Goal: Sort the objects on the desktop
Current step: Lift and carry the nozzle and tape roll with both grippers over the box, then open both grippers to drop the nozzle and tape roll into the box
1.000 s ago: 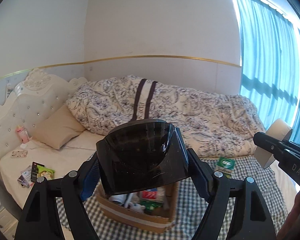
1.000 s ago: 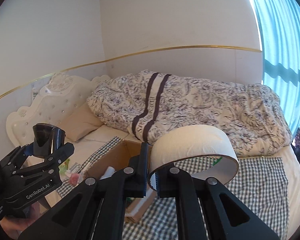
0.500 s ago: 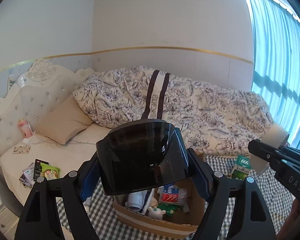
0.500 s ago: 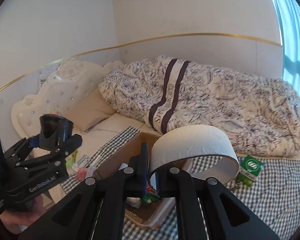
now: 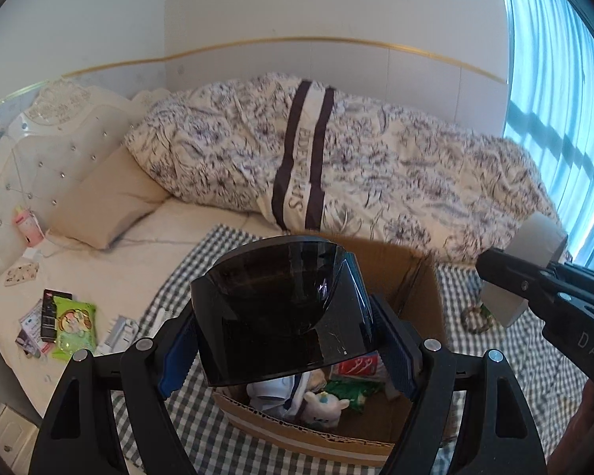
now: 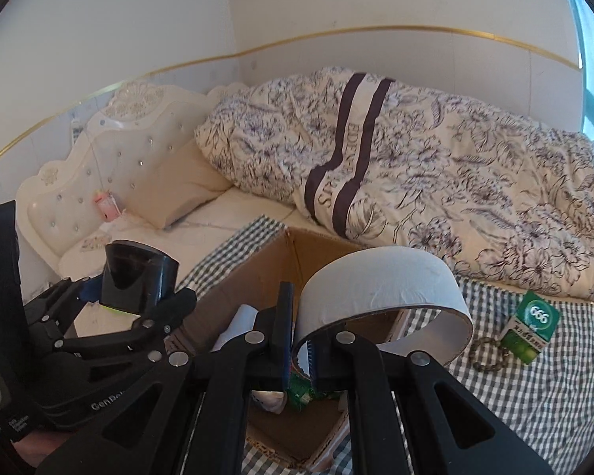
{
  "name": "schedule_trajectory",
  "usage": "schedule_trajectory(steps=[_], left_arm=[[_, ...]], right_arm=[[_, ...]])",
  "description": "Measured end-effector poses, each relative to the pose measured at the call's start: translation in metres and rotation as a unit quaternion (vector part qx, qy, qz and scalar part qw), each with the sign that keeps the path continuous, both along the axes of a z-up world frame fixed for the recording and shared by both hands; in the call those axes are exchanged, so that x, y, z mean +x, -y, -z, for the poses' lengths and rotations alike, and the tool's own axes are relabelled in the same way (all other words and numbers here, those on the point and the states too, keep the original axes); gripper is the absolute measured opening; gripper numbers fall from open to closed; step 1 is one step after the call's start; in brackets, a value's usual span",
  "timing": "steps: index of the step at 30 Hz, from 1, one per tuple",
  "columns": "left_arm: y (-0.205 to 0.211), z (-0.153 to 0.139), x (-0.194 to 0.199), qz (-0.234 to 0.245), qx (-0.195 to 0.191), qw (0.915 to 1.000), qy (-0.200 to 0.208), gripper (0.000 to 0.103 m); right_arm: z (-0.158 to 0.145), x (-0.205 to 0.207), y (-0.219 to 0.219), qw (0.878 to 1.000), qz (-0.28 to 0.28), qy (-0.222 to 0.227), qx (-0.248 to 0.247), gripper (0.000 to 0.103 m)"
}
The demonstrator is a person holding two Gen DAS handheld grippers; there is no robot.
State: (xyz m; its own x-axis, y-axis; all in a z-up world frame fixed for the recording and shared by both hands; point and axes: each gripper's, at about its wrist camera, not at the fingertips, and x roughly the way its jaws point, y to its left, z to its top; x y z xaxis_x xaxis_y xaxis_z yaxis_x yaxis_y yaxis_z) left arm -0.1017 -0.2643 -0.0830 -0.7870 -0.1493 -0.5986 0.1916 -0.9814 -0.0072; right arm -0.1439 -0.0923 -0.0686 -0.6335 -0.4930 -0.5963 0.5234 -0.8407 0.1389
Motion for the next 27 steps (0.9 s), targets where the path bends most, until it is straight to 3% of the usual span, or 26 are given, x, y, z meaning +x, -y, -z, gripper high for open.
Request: schedule_trajectory(steps=[17, 27], left_arm=[[0.009, 0.085, -0.053, 0.022, 0.009, 0.9936, 0.11, 0.081], [0.014, 0.107, -0.063, 0.023, 0.016, 0.9903, 0.136, 0.081]], right_arm=[[0.071, -0.047, 0.027, 0.996, -0.036, 0.076, 0.021, 0.007], [0.096, -0.058, 0.042, 0.993, -0.04, 0.096, 0.045, 0.007]])
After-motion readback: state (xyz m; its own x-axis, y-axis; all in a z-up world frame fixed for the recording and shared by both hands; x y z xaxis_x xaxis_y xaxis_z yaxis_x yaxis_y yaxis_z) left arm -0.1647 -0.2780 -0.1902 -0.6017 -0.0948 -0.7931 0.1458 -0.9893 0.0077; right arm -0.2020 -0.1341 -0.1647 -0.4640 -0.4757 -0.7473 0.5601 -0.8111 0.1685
